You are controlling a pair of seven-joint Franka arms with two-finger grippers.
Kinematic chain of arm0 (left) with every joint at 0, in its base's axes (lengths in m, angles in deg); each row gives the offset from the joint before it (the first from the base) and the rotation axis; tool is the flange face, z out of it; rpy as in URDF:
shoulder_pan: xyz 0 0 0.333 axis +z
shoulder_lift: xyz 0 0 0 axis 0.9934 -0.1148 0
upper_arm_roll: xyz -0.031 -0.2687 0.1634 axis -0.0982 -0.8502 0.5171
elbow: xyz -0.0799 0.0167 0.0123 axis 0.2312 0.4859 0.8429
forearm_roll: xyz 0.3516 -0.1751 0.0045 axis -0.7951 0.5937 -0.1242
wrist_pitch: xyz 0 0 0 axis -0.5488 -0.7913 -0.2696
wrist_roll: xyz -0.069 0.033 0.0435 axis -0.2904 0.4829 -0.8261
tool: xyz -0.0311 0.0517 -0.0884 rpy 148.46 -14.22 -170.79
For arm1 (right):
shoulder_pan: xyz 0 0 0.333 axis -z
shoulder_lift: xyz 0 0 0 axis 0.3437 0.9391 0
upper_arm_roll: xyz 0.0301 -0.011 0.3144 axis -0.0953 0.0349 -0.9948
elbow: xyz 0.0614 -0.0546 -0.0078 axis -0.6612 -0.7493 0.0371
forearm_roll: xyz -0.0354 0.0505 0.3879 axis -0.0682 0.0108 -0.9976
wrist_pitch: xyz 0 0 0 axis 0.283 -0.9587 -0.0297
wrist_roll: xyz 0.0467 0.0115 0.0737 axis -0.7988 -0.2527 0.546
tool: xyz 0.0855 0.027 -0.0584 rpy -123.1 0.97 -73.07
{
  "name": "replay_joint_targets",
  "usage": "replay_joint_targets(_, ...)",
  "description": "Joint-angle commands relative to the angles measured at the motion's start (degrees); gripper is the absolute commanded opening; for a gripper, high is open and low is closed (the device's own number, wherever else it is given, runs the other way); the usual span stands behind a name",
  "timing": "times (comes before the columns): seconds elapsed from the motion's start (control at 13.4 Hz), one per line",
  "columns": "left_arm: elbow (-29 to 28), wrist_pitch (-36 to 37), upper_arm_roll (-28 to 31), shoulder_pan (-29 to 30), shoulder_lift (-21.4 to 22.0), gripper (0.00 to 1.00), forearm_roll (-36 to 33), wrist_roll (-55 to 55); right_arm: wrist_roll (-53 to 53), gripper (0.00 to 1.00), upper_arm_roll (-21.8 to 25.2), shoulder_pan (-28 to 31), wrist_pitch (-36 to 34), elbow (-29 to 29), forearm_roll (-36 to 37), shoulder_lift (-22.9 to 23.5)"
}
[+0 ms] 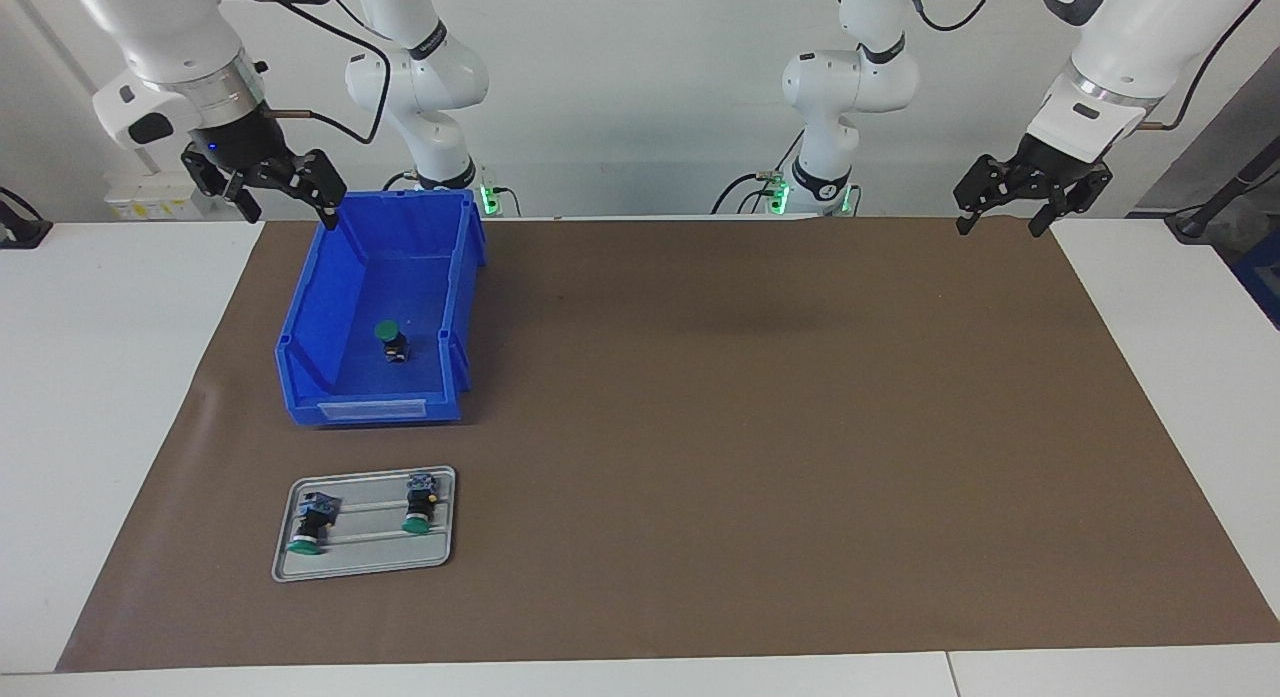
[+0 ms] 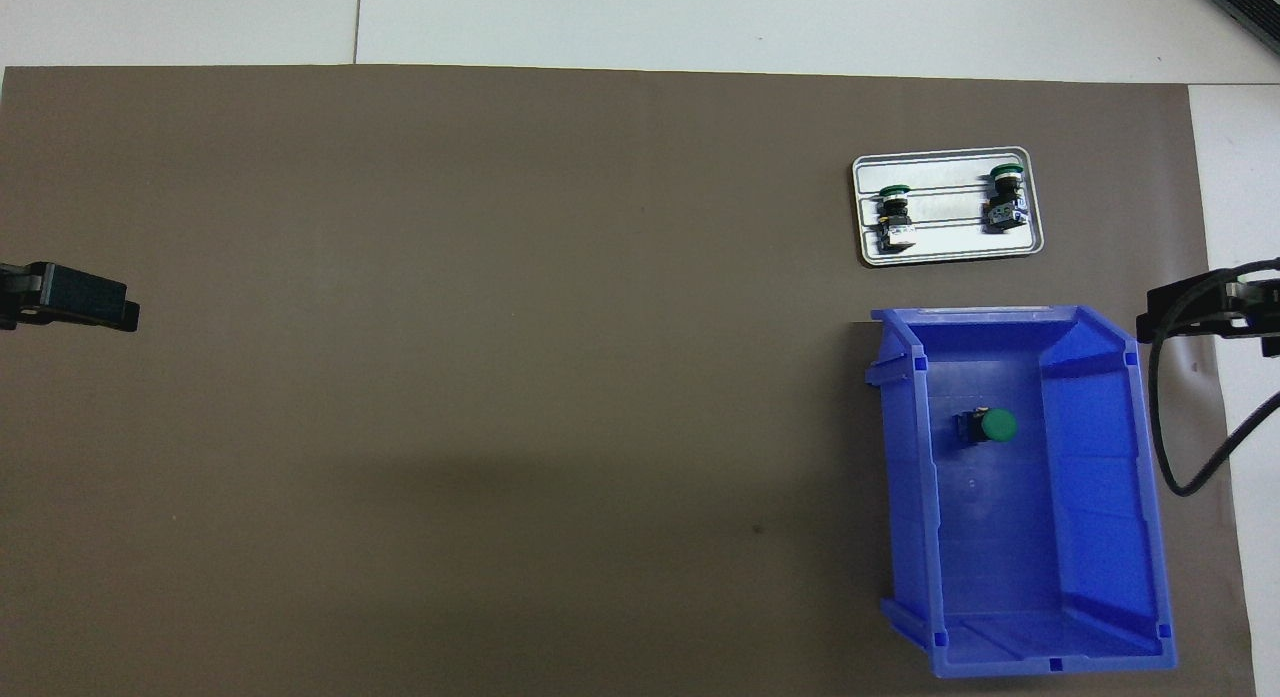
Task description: Place and press button with both arms
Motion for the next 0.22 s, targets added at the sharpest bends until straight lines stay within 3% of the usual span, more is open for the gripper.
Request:
replay_joint_targets(0.0, -2.03, -0.74, -0.18, 0.05, 1.71, 1.0, -0.7, -0.72, 1.48, 1.0, -0.26, 0.22, -0.2, -0.82, -0.98, -0.97)
replay_joint_targets(0.15, -2.03, -0.74, -0.18, 0.05, 1.71, 1.0, -0.7, -0.72, 1.48, 1.0, -0.35, 0.22, -0.02, -0.82, -0.89, -1.05)
